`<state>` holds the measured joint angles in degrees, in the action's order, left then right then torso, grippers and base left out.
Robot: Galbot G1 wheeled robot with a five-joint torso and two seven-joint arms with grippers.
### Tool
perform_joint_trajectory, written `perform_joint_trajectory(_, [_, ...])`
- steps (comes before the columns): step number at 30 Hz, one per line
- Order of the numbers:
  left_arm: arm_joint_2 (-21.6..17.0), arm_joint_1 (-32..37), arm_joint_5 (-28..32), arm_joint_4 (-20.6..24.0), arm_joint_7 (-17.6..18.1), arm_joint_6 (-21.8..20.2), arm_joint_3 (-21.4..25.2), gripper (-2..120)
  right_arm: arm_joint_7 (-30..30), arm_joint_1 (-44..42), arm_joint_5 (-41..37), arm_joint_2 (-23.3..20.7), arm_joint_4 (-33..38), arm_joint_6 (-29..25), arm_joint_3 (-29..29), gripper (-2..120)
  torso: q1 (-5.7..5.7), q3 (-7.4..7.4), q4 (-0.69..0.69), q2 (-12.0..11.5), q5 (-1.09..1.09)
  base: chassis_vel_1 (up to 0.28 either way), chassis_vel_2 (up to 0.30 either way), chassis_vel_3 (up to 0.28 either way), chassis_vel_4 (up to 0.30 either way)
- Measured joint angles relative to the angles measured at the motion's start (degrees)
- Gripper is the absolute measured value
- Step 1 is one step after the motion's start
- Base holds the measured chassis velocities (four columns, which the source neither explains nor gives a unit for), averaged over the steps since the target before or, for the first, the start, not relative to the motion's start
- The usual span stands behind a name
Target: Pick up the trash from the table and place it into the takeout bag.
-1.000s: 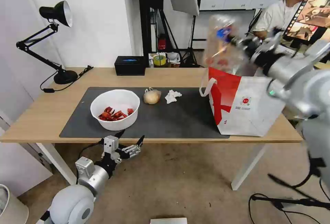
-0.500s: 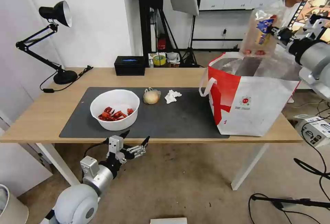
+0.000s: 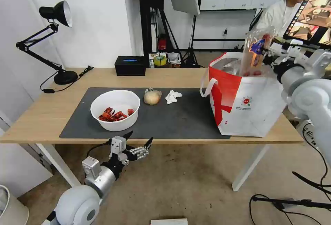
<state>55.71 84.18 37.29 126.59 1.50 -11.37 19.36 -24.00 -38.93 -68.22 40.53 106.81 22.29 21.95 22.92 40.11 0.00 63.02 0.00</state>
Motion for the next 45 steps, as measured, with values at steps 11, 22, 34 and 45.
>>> perform_joint_trajectory(11, [0.0, 0.0, 0.0, 0.2, 0.2, 0.0, -0.6, 100, -0.5, -3.8, -3.0, 0.9, 2.3, 0.0, 2.3, 0, 0.0, 0.0, 0.0, 0.0, 0.0, 0.0, 0.0, 0.0, 0.0])
perform_joint_trajectory(22, [-0.7, -0.6, -0.3, -0.3, 0.1, -0.1, -1.1, 100, -0.5, -5.6, -4.8, 1.9, 3.6, 0.8, 3.0, 36, 0.0, 0.0, 0.0, 0.0, 0.0, 0.0, 0.0, 0.0, 0.0])
perform_joint_trajectory(34, [-1.4, -0.7, 0.0, -0.3, 0.1, 0.8, 0.4, 100, 2.8, -3.0, -6.1, 0.8, 6.2, -1.6, 1.9, 78, 0.0, 0.0, 0.0, 0.0, 0.0, 0.0, 0.0, 0.0, 0.0])
perform_joint_trajectory(45, [-1.1, -0.3, -0.2, -1.0, 0.0, 1.4, 2.6, 100, 21.1, -5.4, 5.2, -2.9, 11.6, -5.9, -1.3, 100, 0.0, 0.0, 0.0, 0.0, -0.01, 0.0, 0.0, 0.0, 0.0])
